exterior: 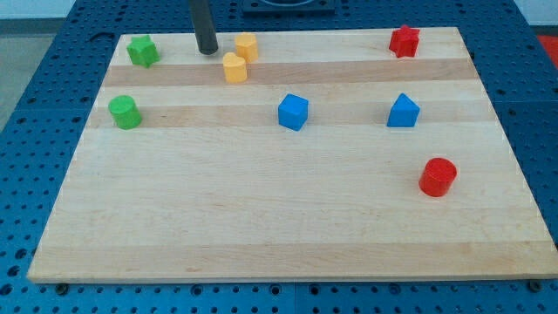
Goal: Nudge the yellow hexagon right a bit
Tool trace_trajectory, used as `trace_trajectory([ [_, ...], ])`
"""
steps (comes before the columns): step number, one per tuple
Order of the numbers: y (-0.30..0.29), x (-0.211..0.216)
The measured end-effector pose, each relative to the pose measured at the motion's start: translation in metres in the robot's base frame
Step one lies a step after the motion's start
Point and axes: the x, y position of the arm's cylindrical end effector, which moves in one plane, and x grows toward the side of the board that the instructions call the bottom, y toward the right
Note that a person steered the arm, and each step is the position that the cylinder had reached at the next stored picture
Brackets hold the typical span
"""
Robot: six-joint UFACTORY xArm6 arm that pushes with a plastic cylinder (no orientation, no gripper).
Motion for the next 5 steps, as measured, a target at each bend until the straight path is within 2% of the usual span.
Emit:
trace_trajectory([
  [5, 0.035, 0.007],
])
